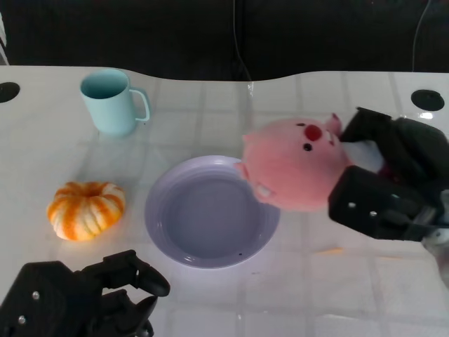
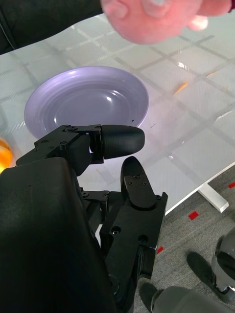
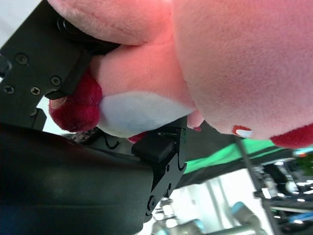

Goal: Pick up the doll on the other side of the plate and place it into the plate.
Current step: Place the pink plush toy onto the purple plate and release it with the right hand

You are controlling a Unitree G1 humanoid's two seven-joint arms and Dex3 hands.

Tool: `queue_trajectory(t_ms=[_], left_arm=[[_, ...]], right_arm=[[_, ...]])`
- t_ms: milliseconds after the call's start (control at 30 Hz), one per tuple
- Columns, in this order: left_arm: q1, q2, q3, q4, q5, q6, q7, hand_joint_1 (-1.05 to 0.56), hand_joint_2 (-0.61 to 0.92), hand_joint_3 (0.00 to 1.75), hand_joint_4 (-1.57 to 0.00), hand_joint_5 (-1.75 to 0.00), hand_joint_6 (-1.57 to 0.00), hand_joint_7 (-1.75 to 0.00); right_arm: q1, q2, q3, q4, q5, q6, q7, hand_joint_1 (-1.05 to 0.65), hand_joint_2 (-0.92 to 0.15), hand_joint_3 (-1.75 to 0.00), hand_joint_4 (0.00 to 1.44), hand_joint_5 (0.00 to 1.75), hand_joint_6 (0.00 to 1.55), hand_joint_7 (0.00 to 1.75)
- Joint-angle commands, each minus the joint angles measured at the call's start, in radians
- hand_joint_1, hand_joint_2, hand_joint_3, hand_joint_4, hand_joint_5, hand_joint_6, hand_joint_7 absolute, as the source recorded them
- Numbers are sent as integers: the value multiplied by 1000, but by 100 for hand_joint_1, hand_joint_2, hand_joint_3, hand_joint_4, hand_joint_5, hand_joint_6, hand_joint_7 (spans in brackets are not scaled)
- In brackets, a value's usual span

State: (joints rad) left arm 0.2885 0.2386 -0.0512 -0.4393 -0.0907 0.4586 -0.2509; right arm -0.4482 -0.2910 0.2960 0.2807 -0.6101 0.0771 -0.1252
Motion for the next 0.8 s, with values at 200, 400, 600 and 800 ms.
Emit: queue_trajectory(t_ms=[200,400,600,800], left_arm=[[9,0,-4,-14,11,-6,5,-14,92,56,-55,-158,-54,-141],[15,-2,-13,-29,22,7,14,-16,92,55,-56,-156,-54,-140],[21,-1,-21,-34,31,-2,13,-16,92,54,-58,-156,-55,-140],[22,-7,-29,-38,42,2,17,-16,92,55,-58,-154,-56,-141]], right_arm=[[-113,87,59,33,-20,-17,17,-18,-44,-121,94,175,75,174],[-182,154,119,109,-44,-40,15,-20,-46,-115,93,175,74,172],[-242,220,152,215,-47,-52,14,-20,-48,-112,92,175,75,166],[-283,249,182,315,-59,-83,-4,-22,-50,-104,90,175,78,154]])
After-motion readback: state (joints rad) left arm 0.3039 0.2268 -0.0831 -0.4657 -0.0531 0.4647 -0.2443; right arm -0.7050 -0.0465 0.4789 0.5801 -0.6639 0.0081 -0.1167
